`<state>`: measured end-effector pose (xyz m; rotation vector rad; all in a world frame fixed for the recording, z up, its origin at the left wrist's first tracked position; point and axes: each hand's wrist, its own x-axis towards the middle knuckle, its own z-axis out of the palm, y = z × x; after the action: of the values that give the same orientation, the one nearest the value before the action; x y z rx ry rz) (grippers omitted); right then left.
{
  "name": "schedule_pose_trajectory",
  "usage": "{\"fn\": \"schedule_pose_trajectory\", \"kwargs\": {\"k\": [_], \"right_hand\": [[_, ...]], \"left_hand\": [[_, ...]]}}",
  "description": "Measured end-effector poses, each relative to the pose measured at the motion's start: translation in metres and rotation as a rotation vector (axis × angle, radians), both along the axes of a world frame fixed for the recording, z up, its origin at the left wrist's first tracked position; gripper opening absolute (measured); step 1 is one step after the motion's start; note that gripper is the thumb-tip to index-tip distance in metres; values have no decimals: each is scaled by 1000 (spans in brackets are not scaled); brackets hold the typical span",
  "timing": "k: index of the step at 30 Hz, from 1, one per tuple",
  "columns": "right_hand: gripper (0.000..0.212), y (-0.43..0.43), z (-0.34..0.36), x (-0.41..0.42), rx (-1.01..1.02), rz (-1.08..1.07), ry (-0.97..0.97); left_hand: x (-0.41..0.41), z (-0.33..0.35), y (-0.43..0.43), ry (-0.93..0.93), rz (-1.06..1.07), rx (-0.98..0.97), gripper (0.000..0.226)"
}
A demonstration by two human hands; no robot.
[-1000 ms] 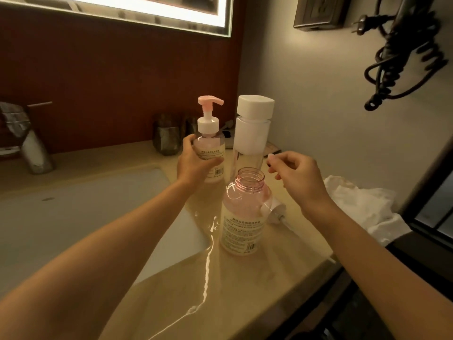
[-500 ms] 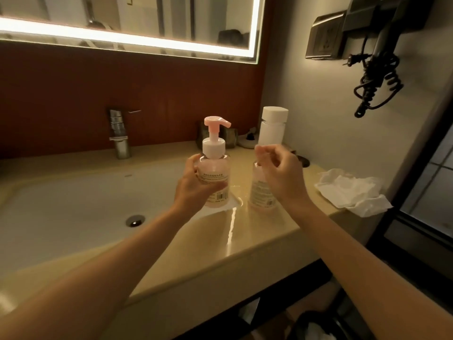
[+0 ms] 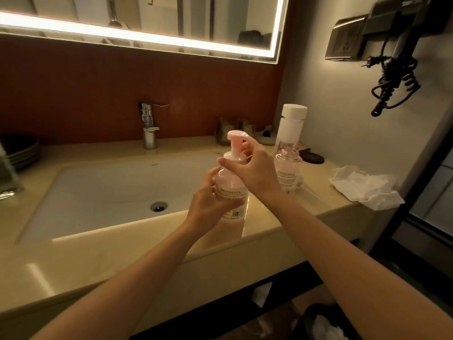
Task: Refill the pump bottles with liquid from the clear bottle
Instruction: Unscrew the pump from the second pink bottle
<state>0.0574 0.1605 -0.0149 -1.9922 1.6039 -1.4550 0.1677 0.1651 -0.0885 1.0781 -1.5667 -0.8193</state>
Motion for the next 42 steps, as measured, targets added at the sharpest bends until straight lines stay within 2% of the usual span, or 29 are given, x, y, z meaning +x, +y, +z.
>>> {"fn": "schedule_pose_trajectory", "kwargs": {"k": [2, 5, 7, 12, 18, 21, 25, 28, 33, 37, 42], "right_hand": [[62, 0, 0, 2, 3, 12, -5], [41, 3, 2, 0, 36, 57, -37], [37, 5, 2, -2, 79, 110, -66], [58, 1, 3, -1, 68, 81, -46], [36, 1, 0, 1, 73, 91, -79], [42, 4, 0, 2, 108, 148, -127], [58, 0, -3, 3, 49, 55, -72], [53, 0, -3, 2, 17, 46, -65], [54, 5, -4, -3, 83, 158, -141], [64, 0, -3, -2, 30, 88, -68], [59, -1, -3, -4, 16, 68, -44]], "left_hand": [[1, -1, 0, -4, 4, -2, 82], [3, -2, 0, -12, -14, -1, 81], [3, -3, 0, -23, -26, -5, 81], [3, -7, 0, -52, -15, -40, 83], [4, -14, 1, -16, -14, -36, 80], [4, -14, 1, -33, 2, -39, 80], [4, -17, -2, -58, 9, -55, 85], [6, -18, -3, -64, 17, -60, 85], [7, -17, -3, -65, 4, -56, 83], [6, -16, -2, -71, 6, -60, 83], [7, -17, -2, -63, 3, -57, 82]]}}
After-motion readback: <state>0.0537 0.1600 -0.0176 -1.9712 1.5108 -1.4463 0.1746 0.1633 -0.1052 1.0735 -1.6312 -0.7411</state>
